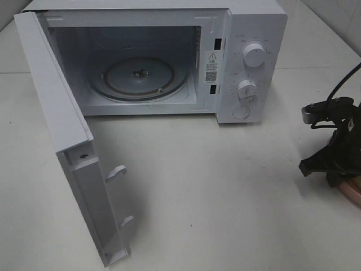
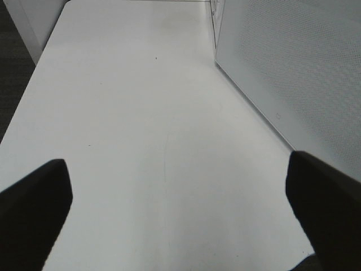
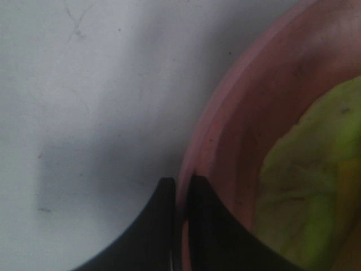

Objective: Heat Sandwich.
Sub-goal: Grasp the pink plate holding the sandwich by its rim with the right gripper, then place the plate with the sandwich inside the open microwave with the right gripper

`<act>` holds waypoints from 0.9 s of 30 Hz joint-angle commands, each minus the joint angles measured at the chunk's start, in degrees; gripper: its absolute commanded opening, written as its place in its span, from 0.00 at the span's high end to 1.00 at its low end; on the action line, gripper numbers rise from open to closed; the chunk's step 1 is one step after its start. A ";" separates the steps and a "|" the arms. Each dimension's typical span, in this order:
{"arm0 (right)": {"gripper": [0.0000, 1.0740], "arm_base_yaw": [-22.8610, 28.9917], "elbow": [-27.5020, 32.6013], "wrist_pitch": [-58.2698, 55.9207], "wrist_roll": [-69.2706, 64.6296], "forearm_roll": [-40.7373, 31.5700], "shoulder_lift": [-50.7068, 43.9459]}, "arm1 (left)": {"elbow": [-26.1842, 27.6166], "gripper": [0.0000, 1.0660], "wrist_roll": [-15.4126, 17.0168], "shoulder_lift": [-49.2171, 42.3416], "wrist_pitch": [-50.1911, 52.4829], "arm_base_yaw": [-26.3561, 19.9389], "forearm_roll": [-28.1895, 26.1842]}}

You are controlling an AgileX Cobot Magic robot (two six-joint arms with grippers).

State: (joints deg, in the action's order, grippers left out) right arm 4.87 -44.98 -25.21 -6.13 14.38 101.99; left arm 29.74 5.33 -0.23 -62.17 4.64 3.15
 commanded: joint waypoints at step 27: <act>1.00 6.82 0.11 -10.08 -11.52 13.06 -4.70 | 0.00 0.08 0.00 -0.97 0.69 0.06 -0.06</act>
State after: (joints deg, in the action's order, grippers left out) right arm 10.94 -44.92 -33.80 -16.96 25.50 98.55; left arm 29.74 5.33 -0.23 -62.17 4.64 3.15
